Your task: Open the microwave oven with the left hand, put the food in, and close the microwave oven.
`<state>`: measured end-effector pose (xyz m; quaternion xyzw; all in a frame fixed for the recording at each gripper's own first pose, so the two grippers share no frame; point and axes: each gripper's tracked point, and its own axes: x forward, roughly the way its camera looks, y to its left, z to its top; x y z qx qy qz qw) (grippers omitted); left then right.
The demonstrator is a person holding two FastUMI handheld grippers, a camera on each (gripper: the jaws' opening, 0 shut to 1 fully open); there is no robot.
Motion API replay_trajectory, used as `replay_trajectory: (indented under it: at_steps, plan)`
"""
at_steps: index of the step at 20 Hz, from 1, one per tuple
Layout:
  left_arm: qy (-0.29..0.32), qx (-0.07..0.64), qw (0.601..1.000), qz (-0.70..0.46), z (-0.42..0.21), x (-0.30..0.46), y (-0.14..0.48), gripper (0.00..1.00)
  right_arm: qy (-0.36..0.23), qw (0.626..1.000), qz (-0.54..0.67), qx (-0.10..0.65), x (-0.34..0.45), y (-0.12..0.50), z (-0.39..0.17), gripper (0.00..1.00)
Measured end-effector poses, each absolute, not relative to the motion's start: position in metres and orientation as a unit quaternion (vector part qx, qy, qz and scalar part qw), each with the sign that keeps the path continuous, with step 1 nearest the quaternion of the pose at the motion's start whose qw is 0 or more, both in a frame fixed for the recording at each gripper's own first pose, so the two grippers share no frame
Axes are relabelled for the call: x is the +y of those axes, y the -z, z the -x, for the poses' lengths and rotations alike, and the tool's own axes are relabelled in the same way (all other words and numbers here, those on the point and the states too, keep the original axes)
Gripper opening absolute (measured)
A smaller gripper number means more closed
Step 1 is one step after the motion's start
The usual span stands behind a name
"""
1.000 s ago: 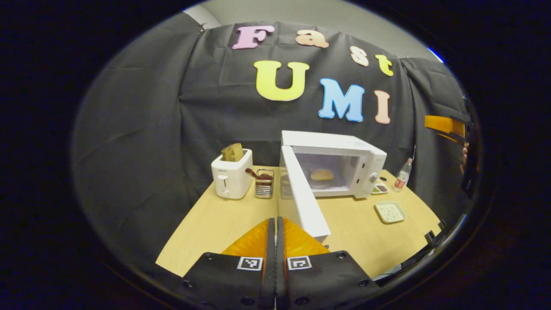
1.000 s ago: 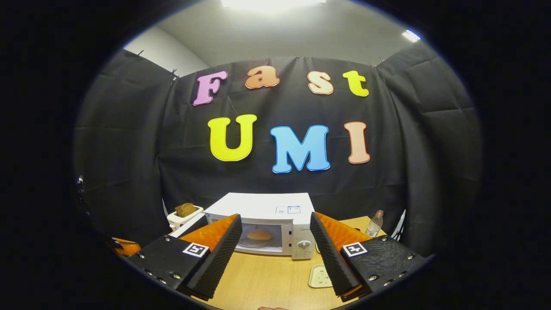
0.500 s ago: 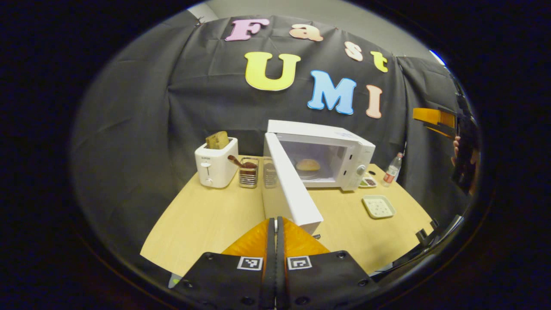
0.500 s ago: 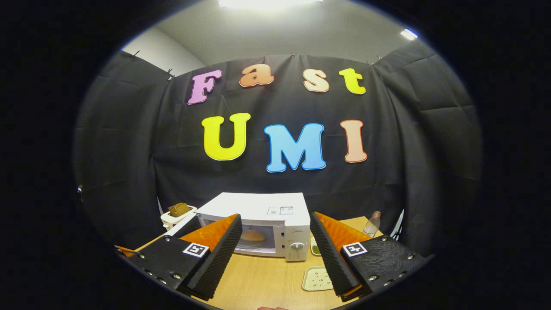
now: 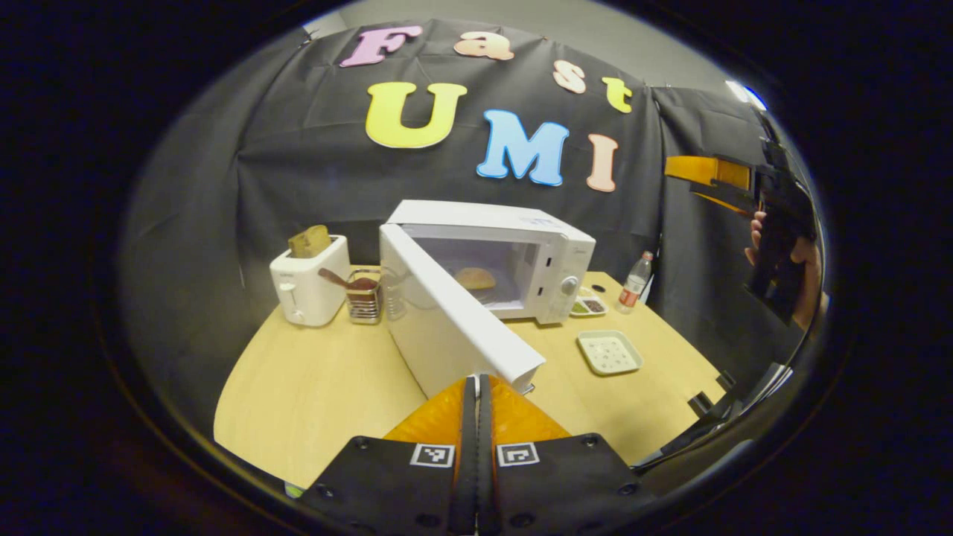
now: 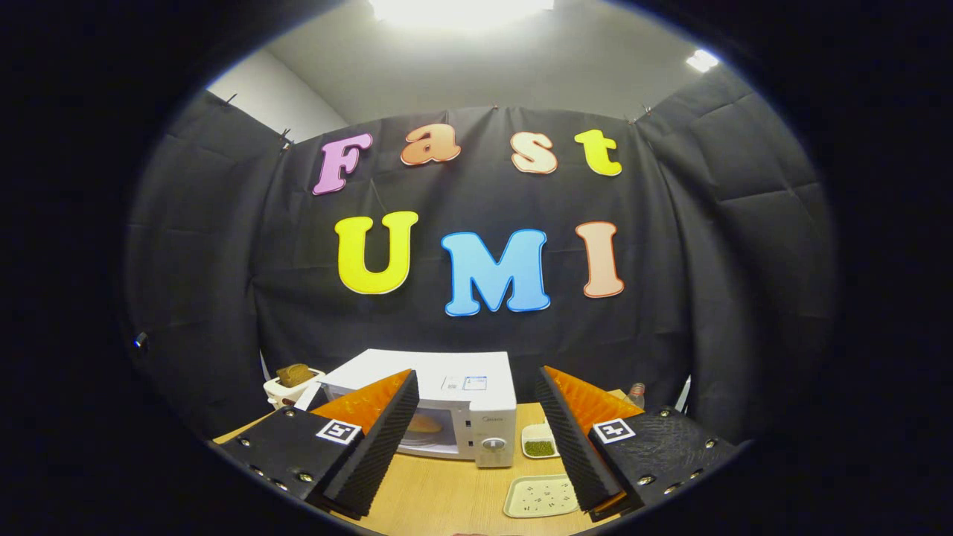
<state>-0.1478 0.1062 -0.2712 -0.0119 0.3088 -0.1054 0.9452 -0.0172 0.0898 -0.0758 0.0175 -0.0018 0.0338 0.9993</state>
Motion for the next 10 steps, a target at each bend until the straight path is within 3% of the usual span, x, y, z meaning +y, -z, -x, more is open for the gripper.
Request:
replay_trajectory:
  at_steps: [10]
  plan:
    - [0.160, 0.296, 0.942, 0.016, 0.086, 0.016, 0.274, 0.07, -0.018, 1.000, -0.013, 0.012, 0.038, 0.087, 0.006, 0.97]
